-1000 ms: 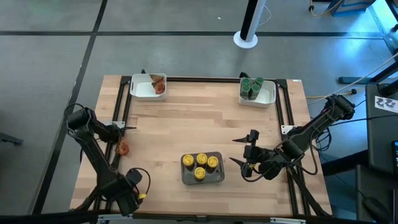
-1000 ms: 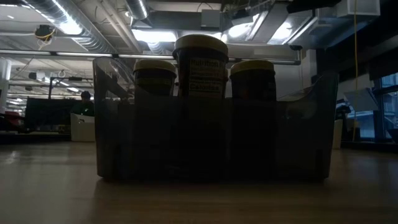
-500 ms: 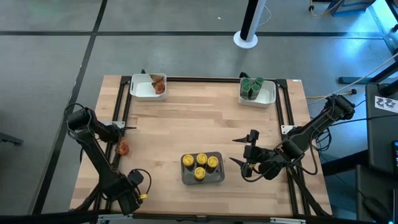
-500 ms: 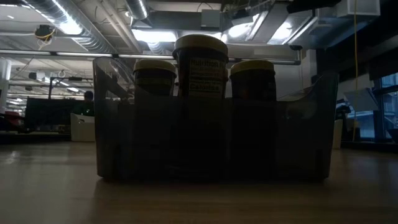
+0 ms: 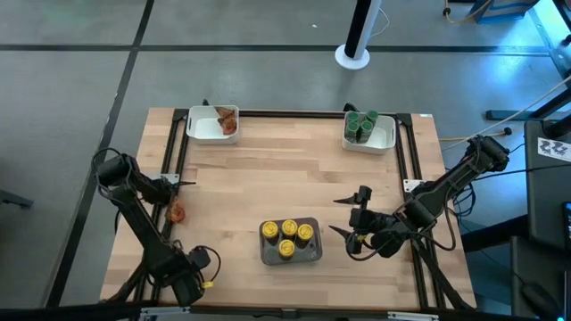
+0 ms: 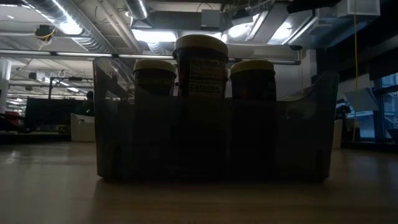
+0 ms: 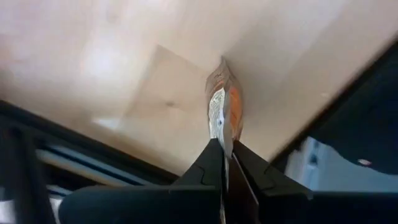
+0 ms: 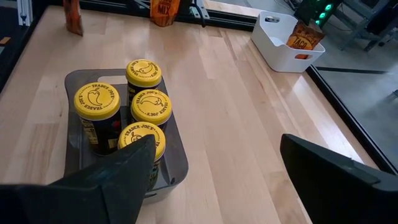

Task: Sort spices by type
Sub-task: Put the bottom orange seasoning bag into the left white bin

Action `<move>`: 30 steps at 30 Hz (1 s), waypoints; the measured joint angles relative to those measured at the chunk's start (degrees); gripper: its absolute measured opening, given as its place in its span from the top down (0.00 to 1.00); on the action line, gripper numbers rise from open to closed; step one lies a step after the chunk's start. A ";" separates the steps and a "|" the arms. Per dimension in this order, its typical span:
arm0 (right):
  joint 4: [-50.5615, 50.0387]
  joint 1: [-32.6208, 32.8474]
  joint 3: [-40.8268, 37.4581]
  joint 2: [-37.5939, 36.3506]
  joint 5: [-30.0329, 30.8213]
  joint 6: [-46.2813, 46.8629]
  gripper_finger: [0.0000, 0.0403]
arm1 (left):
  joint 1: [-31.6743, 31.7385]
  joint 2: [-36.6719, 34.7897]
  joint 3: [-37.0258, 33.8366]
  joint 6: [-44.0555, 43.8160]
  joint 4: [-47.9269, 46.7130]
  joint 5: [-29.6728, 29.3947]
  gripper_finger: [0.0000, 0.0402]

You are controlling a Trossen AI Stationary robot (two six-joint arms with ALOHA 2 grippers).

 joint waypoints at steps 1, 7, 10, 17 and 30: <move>0.00 0.00 0.00 0.00 0.00 -0.05 0.15 | 0.23 0.02 0.39 0.61 -1.42 -0.33 0.99; 0.00 0.01 0.00 0.00 0.38 -0.20 0.15 | 2.38 0.02 6.43 4.68 -12.68 -4.42 1.00; 0.00 0.00 0.00 0.00 1.40 -0.23 0.15 | 4.79 0.02 10.03 8.54 -16.94 -7.20 1.00; 0.00 0.02 0.00 0.00 1.49 -0.23 0.15 | 13.02 0.02 16.59 21.91 -21.58 -13.60 1.00; -0.46 0.00 0.00 0.00 1.46 -0.23 0.15 | 32.74 -0.12 21.07 45.44 -31.96 -25.80 1.00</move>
